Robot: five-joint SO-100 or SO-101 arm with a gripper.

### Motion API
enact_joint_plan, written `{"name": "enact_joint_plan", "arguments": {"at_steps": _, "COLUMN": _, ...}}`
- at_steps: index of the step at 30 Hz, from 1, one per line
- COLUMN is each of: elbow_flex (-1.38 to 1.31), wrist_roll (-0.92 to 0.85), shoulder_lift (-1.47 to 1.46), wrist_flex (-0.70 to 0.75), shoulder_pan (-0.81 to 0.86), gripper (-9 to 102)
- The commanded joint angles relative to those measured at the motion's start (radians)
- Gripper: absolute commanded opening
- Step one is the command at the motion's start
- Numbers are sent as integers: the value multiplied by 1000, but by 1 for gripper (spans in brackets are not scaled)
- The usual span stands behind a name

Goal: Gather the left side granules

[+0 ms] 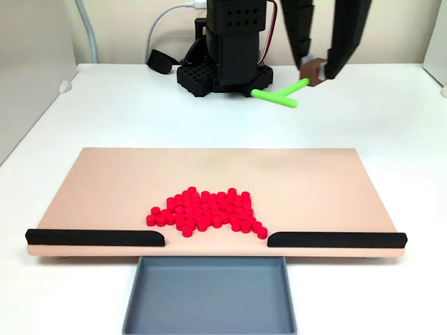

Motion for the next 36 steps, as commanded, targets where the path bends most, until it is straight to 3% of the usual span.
{"name": "enact_joint_plan", "arguments": {"at_steps": 1, "elbow_flex": 20, "wrist_roll": -250, "shoulder_lift": 55, "wrist_flex": -5, "shoulder_pan": 86, "gripper": 0}}
{"name": "enact_joint_plan", "arguments": {"at_steps": 7, "elbow_flex": 81, "wrist_roll": -655, "shoulder_lift": 77, "wrist_flex": -6, "shoulder_pan": 190, "gripper": 0}}
{"name": "enact_joint_plan", "arguments": {"at_steps": 11, "elbow_flex": 89, "wrist_roll": -781, "shoulder_lift": 80, "wrist_flex": -11, "shoulder_pan": 225, "gripper": 0}}
{"name": "enact_joint_plan", "arguments": {"at_steps": 29, "elbow_flex": 91, "wrist_roll": -979, "shoulder_lift": 78, "wrist_flex": -38, "shoulder_pan": 229, "gripper": 0}}
{"name": "enact_joint_plan", "arguments": {"at_steps": 33, "elbow_flex": 265, "wrist_roll": -971, "shoulder_lift": 170, "wrist_flex": -210, "shoulder_pan": 233, "gripper": 0}}
{"name": "enact_joint_plan", "arguments": {"at_steps": 36, "elbow_flex": 267, "wrist_roll": -966, "shoulder_lift": 166, "wrist_flex": -210, "shoulder_pan": 236, "gripper": 0}}
